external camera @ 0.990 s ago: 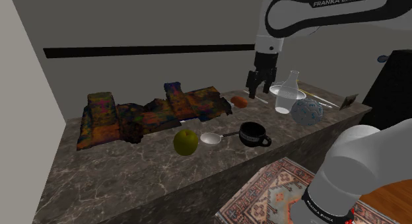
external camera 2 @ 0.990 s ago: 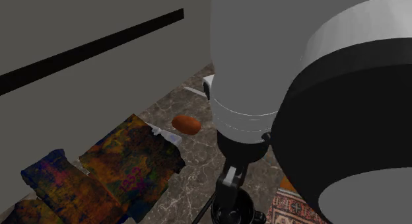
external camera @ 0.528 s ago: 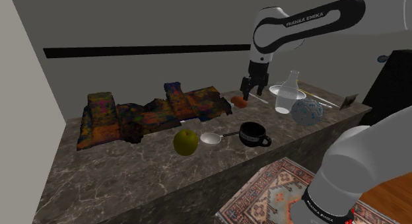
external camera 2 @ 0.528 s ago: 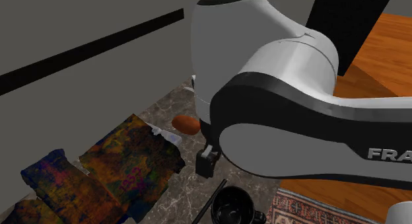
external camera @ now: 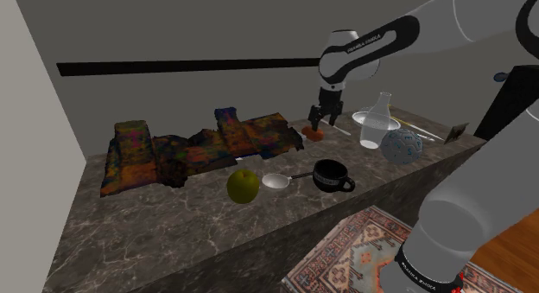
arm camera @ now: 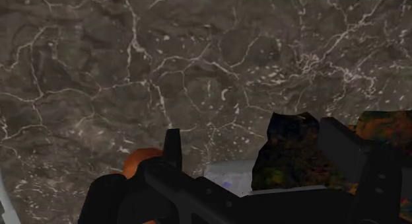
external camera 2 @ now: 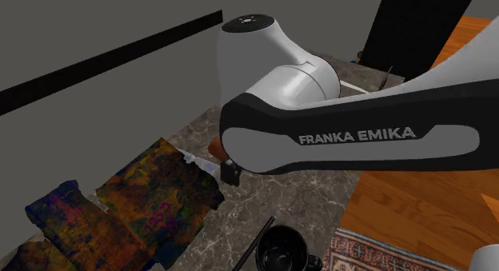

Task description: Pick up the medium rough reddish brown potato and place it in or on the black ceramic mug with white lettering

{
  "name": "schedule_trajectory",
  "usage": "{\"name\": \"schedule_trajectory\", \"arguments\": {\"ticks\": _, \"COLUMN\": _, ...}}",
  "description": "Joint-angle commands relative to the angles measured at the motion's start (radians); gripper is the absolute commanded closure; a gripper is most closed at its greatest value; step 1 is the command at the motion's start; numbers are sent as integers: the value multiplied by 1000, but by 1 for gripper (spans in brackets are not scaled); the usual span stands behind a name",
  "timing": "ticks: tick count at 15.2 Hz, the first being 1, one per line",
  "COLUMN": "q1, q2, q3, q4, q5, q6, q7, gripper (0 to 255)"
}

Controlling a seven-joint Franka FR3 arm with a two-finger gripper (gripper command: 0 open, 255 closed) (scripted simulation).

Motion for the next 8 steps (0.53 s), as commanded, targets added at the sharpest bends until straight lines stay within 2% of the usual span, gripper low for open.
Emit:
{"name": "schedule_trajectory", "arguments": {"ticks": 1, "q1": -11, "q2": 59, "q3": -19, "q4": 30, "q5": 2, "q6": 45, "q7": -17, "gripper": 0}}
{"name": "schedule_trajectory", "arguments": {"ticks": 8, "q1": -45, "q2": 295, "q3": -68, "q4": 186, "q5": 52, "q6": 172, "q7": -79, "gripper": 0}}
